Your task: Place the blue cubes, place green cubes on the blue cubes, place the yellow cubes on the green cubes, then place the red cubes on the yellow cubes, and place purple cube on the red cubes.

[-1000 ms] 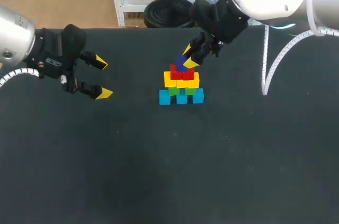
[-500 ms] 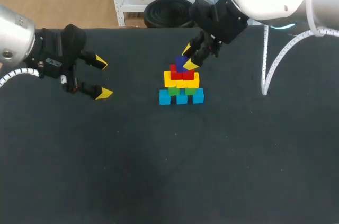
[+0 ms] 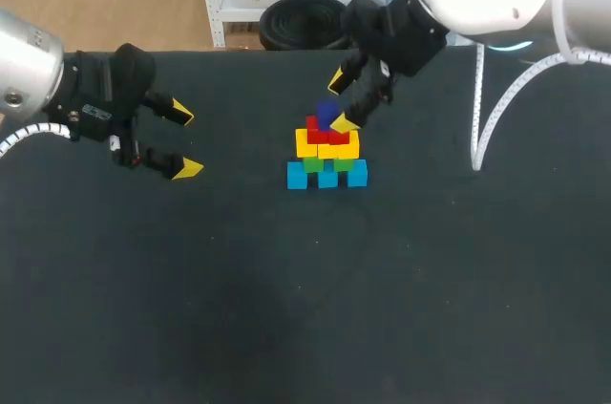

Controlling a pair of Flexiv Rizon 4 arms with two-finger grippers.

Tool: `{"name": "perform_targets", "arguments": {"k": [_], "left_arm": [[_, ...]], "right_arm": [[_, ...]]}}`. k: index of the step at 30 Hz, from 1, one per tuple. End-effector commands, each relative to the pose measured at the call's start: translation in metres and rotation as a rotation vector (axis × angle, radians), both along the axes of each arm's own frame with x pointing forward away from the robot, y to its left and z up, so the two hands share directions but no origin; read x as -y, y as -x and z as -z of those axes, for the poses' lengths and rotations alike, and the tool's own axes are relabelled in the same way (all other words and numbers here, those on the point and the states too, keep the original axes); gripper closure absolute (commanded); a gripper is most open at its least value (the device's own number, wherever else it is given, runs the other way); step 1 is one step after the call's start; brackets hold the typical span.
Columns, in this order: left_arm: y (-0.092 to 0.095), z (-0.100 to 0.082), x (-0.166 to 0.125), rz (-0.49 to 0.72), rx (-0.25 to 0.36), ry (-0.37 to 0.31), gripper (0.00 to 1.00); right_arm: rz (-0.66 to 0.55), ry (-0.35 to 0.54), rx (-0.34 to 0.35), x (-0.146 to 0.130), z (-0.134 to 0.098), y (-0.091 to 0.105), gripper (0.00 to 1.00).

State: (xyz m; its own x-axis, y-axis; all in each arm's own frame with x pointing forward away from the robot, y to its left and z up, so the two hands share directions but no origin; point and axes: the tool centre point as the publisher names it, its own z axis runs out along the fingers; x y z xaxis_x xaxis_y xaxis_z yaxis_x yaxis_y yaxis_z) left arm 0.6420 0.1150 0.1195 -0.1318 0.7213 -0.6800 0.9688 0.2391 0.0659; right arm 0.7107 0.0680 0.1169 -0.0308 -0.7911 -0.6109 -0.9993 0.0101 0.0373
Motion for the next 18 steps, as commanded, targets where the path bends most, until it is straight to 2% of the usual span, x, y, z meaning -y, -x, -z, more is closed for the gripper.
{"name": "perform_targets", "arguments": {"k": [1, 11, 18], "left_arm": [[0.001, 0.001, -0.001, 0.002, 0.005, 0.006, 0.0], [0.001, 0.001, -0.001, 0.002, 0.005, 0.006, 0.0], [0.001, 0.001, -0.001, 0.002, 0.005, 0.006, 0.0]], "right_arm": [[0.001, -0.002, 0.001, 0.003, -0.002, 0.0, 0.0], [0.018, -0.02, 0.01, 0.015, -0.01, -0.001, 0.0], [0.072, -0.082, 0.048, 0.046, -0.026, -0.007, 0.0]]}}
